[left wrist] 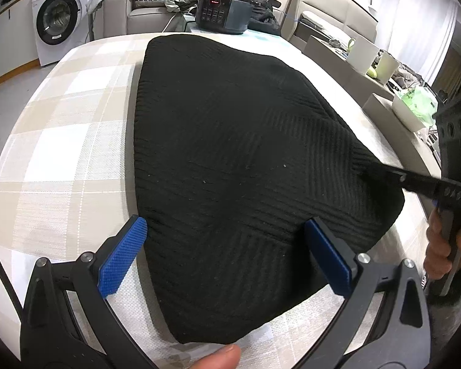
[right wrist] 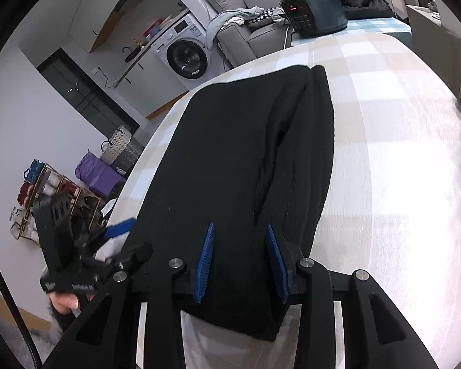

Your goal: Fold small clothes

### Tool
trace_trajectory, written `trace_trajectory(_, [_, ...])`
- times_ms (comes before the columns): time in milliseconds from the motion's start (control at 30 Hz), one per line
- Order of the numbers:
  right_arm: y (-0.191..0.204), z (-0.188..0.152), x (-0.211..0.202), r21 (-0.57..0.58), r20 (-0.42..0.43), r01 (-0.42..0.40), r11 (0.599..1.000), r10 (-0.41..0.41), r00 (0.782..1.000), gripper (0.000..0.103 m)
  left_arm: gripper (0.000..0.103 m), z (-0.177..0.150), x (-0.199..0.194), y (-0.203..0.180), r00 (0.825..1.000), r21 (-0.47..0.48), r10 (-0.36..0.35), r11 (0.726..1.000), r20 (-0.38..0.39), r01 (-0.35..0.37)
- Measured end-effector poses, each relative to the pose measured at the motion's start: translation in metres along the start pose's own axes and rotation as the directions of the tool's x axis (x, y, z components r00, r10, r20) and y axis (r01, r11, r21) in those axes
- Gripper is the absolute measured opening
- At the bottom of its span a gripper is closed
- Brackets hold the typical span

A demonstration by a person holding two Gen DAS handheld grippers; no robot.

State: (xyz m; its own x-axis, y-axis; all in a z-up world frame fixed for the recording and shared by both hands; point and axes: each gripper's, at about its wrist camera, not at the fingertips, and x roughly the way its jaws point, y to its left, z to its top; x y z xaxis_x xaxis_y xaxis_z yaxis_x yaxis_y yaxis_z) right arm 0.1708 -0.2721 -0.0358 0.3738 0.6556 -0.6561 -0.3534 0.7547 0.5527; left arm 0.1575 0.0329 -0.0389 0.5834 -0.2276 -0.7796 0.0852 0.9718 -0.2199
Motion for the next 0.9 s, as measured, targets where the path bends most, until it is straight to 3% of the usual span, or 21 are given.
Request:
trace_trajectory(67, [0.005,-0.002,0.001,-0.012,0.004,0.01,1.0,-0.01,1.0,0.014,0.101,0.0,-0.002,0.003,1.0,-0.017,-0.006,1.0,0.0,0.006])
trace_trajectory(133, [0.014,-0.004,-0.008,-0.027,0.041,-0.006,1.0,0.007,0.999,0.01,0.101,0.0,-0.005,0.005,1.0,-0.028,-0.012,1.0,0.005,0.012])
trace_trajectory(233, [0.02,-0.01,-0.02,-0.047,0.065,0.017,0.999,-0.014,0.998,0.01,0.101,-0.002,-0.008,0.008,1.0,-0.032,-0.002,0.999,0.008,0.002])
trace_trajectory(333, [0.007,-0.025,-0.012,-0.001,-0.001,0.066,0.998,-0.066,0.998,0.01,0.101,-0.006,-0.005,0.014,1.0,-0.048,0.001,0.999,-0.005,-0.001])
trace_trajectory(500, [0.0,-0.033,-0.022,0.074,0.003,-0.03,0.997,0.03,1.0,0.017,0.101,-0.012,-0.014,0.016,1.0,-0.034,0.002,0.999,0.001,-0.002])
trace_trajectory(633, [0.004,-0.036,-0.023,0.027,0.007,-0.012,1.0,0.011,1.0,0.019,0.101,-0.017,-0.02,0.016,1.0,-0.016,-0.002,1.0,0.002,0.002])
trace_trajectory(700, [0.009,-0.038,-0.023,-0.004,0.021,0.012,1.0,-0.012,1.0,0.013,0.101,-0.02,-0.02,0.019,1.0,-0.024,0.003,1.0,-0.004,-0.003])
trace_trajectory(833, [0.028,-0.043,-0.033,-0.074,0.031,-0.023,0.997,0.025,0.999,0.01,0.101,-0.026,-0.02,0.027,1.0,-0.057,0.015,0.998,-0.016,-0.016])
trace_trajectory(900, [0.03,-0.049,-0.027,-0.103,-0.001,0.039,0.994,-0.039,0.999,0.01,0.101,-0.03,-0.019,0.034,1.0,-0.077,0.018,0.997,-0.025,-0.02])
